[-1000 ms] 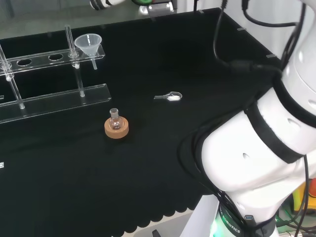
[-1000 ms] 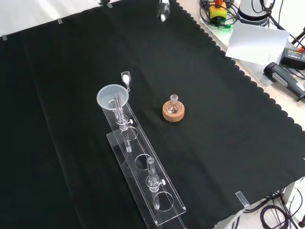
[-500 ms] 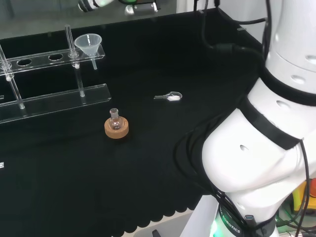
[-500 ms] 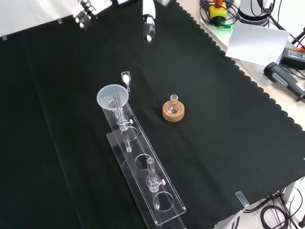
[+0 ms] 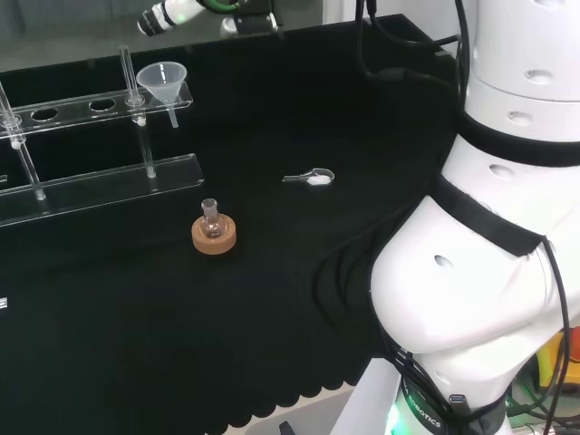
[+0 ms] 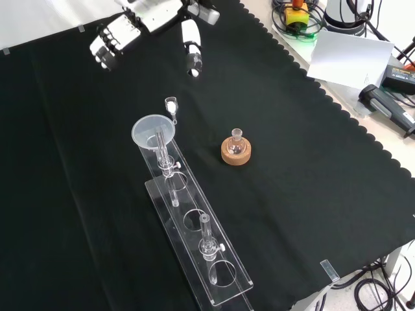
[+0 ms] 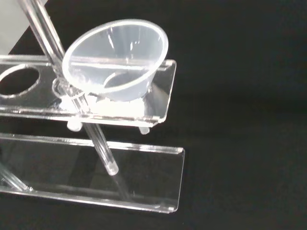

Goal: Pick up the funnel from the transparent funnel stand.

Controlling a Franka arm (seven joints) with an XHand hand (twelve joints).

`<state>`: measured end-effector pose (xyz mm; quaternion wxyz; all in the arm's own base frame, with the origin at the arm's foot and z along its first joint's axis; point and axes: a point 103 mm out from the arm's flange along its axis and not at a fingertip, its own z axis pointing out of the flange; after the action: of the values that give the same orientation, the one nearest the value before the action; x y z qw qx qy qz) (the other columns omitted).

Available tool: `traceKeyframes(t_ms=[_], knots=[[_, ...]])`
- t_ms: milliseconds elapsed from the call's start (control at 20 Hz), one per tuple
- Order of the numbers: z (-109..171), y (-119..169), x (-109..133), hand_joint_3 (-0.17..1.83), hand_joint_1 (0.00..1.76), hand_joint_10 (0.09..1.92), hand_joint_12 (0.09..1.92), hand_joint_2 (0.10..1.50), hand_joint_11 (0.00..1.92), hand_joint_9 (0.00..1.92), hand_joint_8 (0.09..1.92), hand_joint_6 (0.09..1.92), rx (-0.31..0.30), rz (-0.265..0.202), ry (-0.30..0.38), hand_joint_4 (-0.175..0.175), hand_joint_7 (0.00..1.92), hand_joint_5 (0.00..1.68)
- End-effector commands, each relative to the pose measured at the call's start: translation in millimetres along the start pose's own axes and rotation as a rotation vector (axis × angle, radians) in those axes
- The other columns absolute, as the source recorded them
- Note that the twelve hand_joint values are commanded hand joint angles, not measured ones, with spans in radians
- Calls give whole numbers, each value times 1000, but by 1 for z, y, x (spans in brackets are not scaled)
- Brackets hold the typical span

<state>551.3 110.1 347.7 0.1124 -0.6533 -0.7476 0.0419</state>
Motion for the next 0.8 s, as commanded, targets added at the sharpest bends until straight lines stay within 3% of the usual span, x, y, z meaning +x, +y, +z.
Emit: traceKeyframes(t_ms=[50, 300, 800], knots=[[15, 3, 3, 12, 261, 87, 87, 603, 11, 0, 87, 87, 37, 1, 10, -89, 54, 0], [24, 9, 15, 14, 269, 87, 87, 609, 14, 0, 87, 87, 60, 20, -24, -95, 61, 0], [33, 19, 44, 15, 273, 87, 87, 615, 12, 6, 87, 87, 86, 9, -52, -95, 77, 0]])
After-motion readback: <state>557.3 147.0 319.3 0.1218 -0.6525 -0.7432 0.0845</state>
